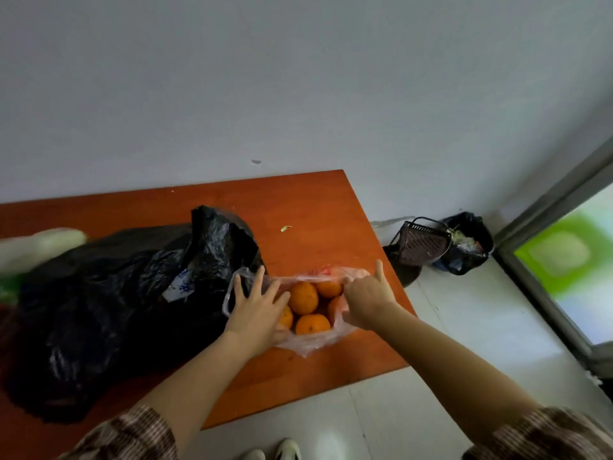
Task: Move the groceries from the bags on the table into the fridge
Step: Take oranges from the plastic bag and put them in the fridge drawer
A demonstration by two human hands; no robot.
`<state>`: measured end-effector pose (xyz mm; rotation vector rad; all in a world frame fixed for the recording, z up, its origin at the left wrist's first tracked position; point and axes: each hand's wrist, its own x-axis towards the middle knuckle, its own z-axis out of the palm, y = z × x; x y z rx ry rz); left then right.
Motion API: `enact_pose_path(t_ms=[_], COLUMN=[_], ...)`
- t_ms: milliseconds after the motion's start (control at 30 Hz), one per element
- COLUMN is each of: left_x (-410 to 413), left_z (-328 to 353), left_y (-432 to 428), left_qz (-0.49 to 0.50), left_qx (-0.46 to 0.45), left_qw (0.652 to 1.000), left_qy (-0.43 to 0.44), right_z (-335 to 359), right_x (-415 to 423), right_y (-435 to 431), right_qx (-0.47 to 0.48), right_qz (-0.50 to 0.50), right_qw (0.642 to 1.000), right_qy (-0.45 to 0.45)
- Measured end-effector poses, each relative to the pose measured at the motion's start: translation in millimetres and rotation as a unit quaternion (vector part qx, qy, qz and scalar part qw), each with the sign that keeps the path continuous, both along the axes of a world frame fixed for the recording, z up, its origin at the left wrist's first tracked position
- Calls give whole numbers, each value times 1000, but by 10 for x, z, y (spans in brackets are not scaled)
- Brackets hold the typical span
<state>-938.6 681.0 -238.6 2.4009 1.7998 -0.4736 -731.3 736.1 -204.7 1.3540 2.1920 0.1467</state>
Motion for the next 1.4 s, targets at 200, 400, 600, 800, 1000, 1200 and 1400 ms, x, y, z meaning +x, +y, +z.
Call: enact_pose_path(t_ms=[200, 400, 600, 800, 1000, 1200, 1400], left_x=[-18, -76, -89, 0, -68, -33, -104], left_z=[-53, -13, -19, -219, -321, -366, -49], left_y=[115, 87, -43, 51, 98, 159, 96], left_qz=[21, 7, -128, -28, 22, 29, 91], left_qx=[-19, -74, 155, -37, -86, -76, -74], left_qw=[1000, 997, 962, 982, 989, 989, 951], left_qy=[-11, 30, -183, -183, -121, -120, -287], right_z=[-68, -58, 214, -218, -518, -630, -211], right_x=[345, 280, -149, -537, -629, -699, -470], right_y=[192, 193, -117, -391, -565, -666, -850], right_qx=[84, -88, 120, -103, -58, -41, -25], right_qz=[-40, -168, -90, -205, -269, -374, -384], right_qw=[992, 980, 915, 931, 943, 880, 780], right_qy=[-81, 58, 375, 284, 187, 290, 493])
